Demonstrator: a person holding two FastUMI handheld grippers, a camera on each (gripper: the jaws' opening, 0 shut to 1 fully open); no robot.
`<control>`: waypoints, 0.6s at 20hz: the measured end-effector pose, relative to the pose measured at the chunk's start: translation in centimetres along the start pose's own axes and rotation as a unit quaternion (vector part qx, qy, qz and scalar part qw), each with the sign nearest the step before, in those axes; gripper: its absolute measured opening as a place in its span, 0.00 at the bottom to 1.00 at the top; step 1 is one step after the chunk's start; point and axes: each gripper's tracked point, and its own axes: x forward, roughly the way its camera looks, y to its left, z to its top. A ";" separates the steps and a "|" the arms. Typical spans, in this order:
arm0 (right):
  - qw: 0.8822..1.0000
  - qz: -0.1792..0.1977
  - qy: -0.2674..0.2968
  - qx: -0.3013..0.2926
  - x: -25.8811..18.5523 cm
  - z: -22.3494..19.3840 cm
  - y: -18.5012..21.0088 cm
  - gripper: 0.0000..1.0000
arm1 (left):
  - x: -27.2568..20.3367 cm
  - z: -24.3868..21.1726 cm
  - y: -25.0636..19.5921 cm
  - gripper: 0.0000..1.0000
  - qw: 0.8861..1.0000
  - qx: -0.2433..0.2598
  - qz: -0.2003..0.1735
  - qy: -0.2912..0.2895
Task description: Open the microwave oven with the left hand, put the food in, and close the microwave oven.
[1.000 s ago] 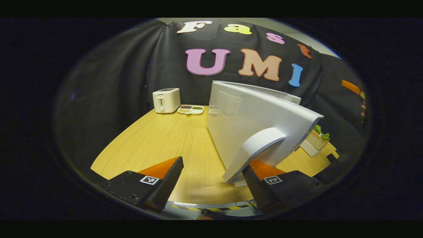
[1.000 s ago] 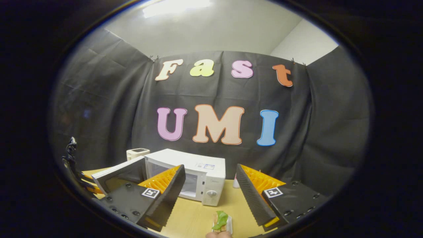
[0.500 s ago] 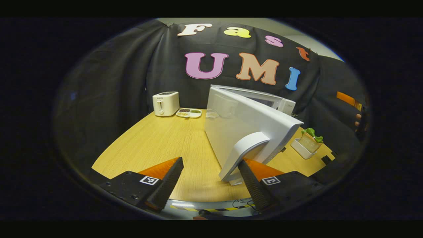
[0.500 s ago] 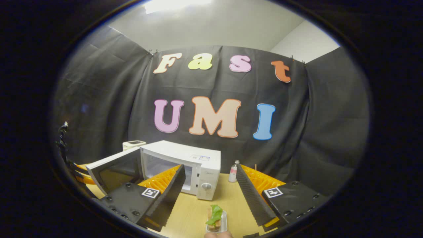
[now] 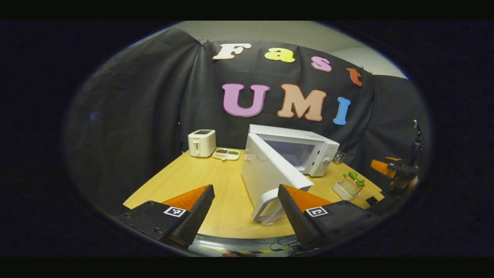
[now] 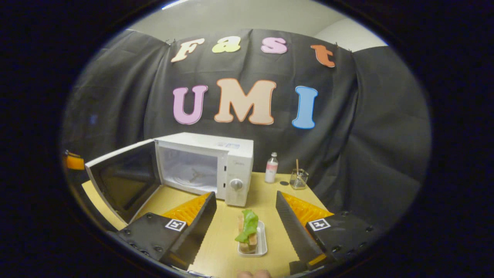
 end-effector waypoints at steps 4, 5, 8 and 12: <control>0.998 0.006 0.053 -0.011 0.6 -5.4 -0.1 0.99 | -0.3 4.7 -0.6 0.96 0.999 0.027 0.007 -0.044; 0.998 0.008 0.065 -0.007 0.8 -6.5 -0.1 0.98 | -0.3 5.5 -1.0 0.94 0.998 0.020 0.007 -0.051; 0.996 0.008 0.093 -0.007 1.1 -9.7 -0.3 0.98 | -0.4 7.2 -2.3 0.96 0.998 0.003 -0.001 -0.067; 0.991 0.008 0.130 -0.015 1.8 -13.5 -0.7 0.99 | -0.1 8.3 -3.5 0.94 0.997 0.016 -0.007 -0.078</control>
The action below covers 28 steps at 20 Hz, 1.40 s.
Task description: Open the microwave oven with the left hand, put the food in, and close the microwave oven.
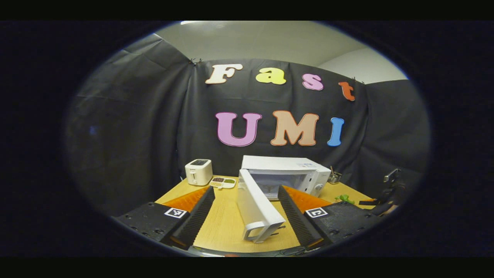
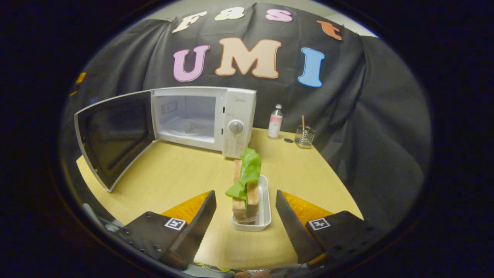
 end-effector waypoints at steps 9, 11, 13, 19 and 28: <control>0.999 0.008 0.053 0.005 2.2 -3.6 -0.4 0.90 | 0.1 -0.9 -0.9 0.96 1.000 -0.008 -0.009 0.016; 0.998 0.016 0.063 0.003 2.7 -3.8 0.0 0.82 | 0.0 -1.1 -0.8 0.96 1.000 -0.016 -0.007 0.018; 0.998 0.016 0.067 0.001 2.8 -4.0 0.0 0.72 | 0.0 -1.3 -0.4 0.94 1.000 -0.023 -0.003 0.019; 0.997 0.024 0.080 0.002 3.1 -4.5 0.6 0.59 | -0.3 -1.9 0.2 0.94 0.999 -0.035 0.003 0.024; 0.997 0.012 0.080 -0.002 3.5 -4.2 0.5 0.37 | -0.6 -2.6 1.4 0.94 0.998 -0.048 0.017 0.029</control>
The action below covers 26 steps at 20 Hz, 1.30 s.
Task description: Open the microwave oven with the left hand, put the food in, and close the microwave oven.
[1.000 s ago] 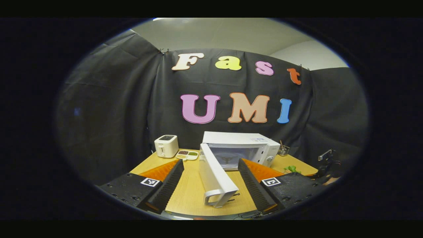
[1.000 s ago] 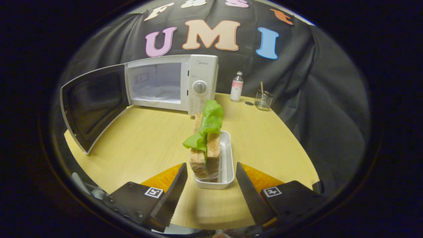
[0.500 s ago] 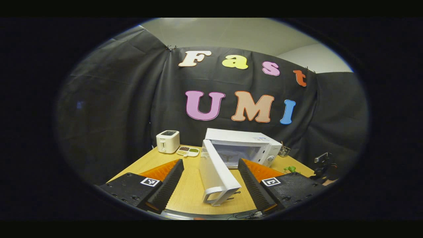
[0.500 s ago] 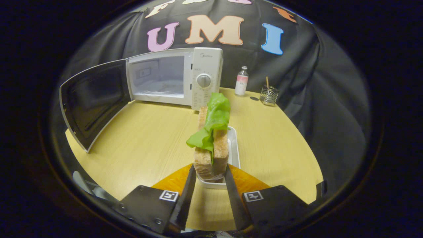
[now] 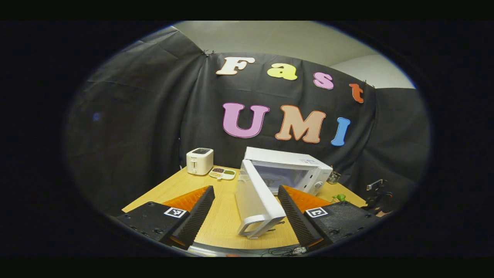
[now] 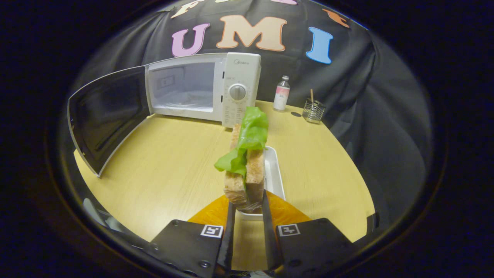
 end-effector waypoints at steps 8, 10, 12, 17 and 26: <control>1.000 0.000 -0.001 0.025 -0.4 1.1 -1.3 0.28 | 0.3 0.1 0.2 0.99 1.000 0.004 -0.001 -0.002; 0.999 -0.002 -0.008 0.034 -0.7 1.9 -1.6 0.28 | 0.4 0.0 0.0 0.96 1.000 0.003 -0.002 -0.002; 0.999 -0.004 -0.018 0.034 -1.4 3.1 -1.9 0.28 | 0.5 0.0 0.0 0.96 1.000 0.000 -0.005 -0.002; 0.997 0.022 -0.051 0.048 -3.0 7.2 -0.3 0.28 | 0.9 1.0 -0.2 0.96 1.000 0.007 -0.009 -0.021; 0.984 0.127 -0.050 0.117 -1.6 12.2 11.0 0.28 | 0.3 3.2 -1.5 0.94 0.994 0.085 -0.041 -0.057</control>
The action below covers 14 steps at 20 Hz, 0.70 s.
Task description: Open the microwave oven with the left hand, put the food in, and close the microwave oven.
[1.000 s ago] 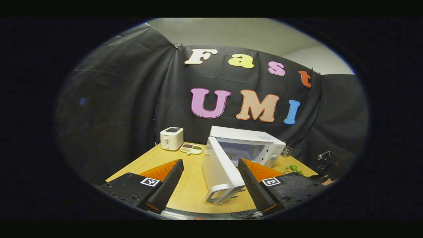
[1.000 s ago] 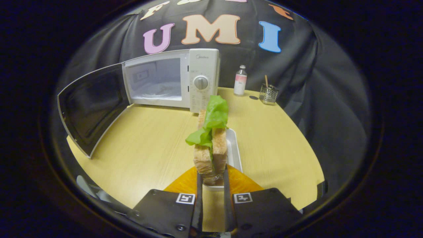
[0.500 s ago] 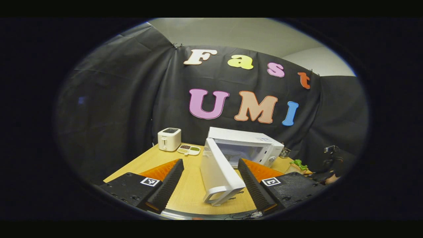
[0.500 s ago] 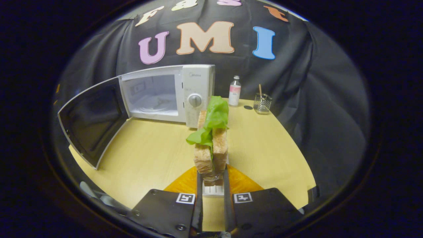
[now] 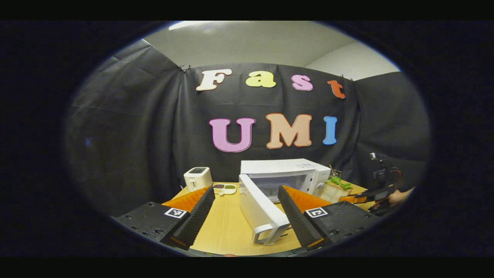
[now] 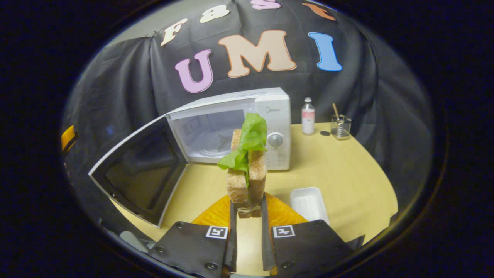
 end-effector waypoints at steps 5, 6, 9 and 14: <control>0.995 0.036 0.029 0.085 5.4 0.4 5.8 0.28 | -0.3 -0.3 0.4 0.94 1.000 -0.006 0.006 -0.005; 0.993 0.039 0.032 0.109 6.6 0.7 6.7 0.28 | -0.4 -0.4 0.7 0.94 1.000 -0.008 0.010 -0.005; 0.977 0.040 0.040 0.206 10.5 1.5 9.0 0.28 | -1.3 -1.0 2.0 0.96 0.999 -0.018 0.027 0.003; 0.948 0.020 0.029 0.317 16.1 3.2 11.9 0.28 | -3.0 -2.5 4.0 0.94 0.999 -0.023 0.041 0.025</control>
